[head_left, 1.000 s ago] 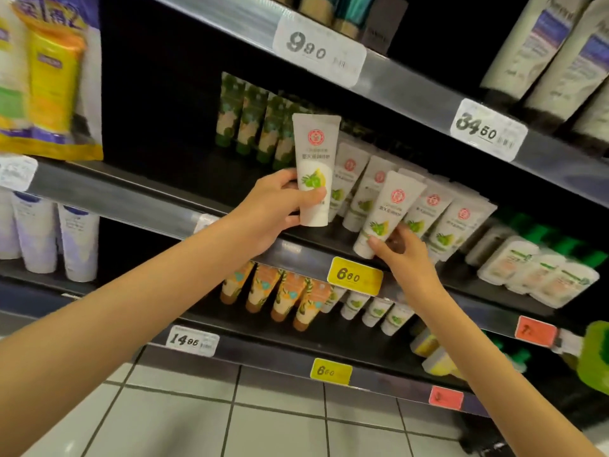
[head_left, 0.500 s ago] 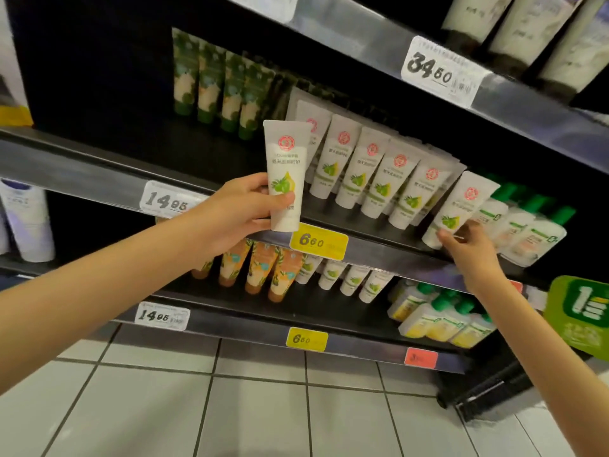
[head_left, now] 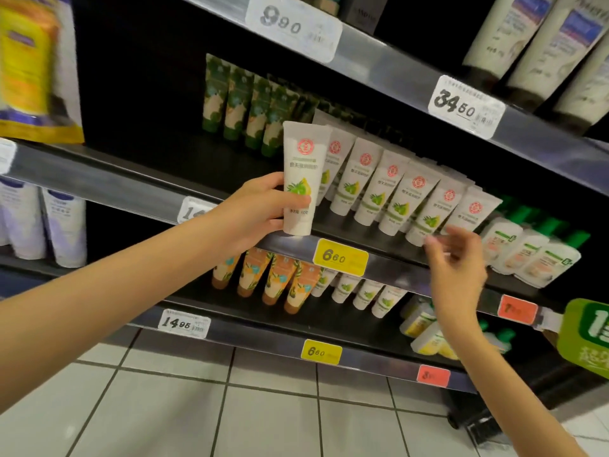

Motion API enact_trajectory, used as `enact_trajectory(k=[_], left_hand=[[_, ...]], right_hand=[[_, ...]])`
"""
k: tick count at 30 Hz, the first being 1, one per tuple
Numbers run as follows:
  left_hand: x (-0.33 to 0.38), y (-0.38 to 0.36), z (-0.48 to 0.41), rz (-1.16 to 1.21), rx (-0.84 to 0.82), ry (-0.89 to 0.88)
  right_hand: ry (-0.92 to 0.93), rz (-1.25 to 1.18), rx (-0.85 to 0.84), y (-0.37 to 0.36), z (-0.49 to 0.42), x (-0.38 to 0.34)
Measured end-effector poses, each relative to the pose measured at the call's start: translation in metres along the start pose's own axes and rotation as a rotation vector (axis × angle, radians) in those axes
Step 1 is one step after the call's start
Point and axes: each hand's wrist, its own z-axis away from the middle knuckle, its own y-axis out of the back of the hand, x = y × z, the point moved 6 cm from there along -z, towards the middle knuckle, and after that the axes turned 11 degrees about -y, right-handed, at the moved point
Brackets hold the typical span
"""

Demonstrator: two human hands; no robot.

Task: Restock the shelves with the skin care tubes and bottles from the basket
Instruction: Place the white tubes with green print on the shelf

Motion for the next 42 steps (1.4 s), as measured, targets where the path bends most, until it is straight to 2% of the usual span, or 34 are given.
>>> enact_trajectory(k=[3,4,6,9,14,17,20,26,33,42], left_hand=[[0.003,-0.005,0.005,-0.038,-0.038,-0.011],[0.005,-0.007,0.006,-0.036,-0.063,-0.022],[0.011,-0.009,0.009,-0.067,-0.101,-0.053],[0.023,-0.002,0.007,-0.253,-0.066,-0.112],[0.036,0.009,0.008,-0.352,-0.044,-0.050],[0.043,0.014,0.011,-0.325,-0.021,-0.005],[0.045,0.016,0.014,-0.265,0.004,0.045],[0.048,0.025,0.015,-0.258,0.029,0.054],[0.045,0.032,0.017,-0.261,0.063,0.080],[0.040,0.039,0.018,-0.245,0.140,0.110]], right_hand=[[0.004,-0.079,-0.488,-0.064,0.044,-0.047],[0.027,-0.072,-0.582,-0.081,0.056,-0.062],[0.090,-0.075,-0.663,-0.105,0.072,-0.087],[0.074,-0.123,-0.681,-0.119,0.076,-0.098],[0.075,-0.058,-0.622,-0.131,0.058,-0.095],[0.013,-0.029,-0.528,-0.141,0.035,-0.088],[-0.033,0.061,-0.530,-0.152,0.023,-0.071],[-0.138,0.013,-0.514,-0.151,0.012,-0.050],[-0.106,0.122,-0.440,-0.153,0.010,-0.046],[-0.083,0.153,-0.458,-0.154,0.009,-0.045]])
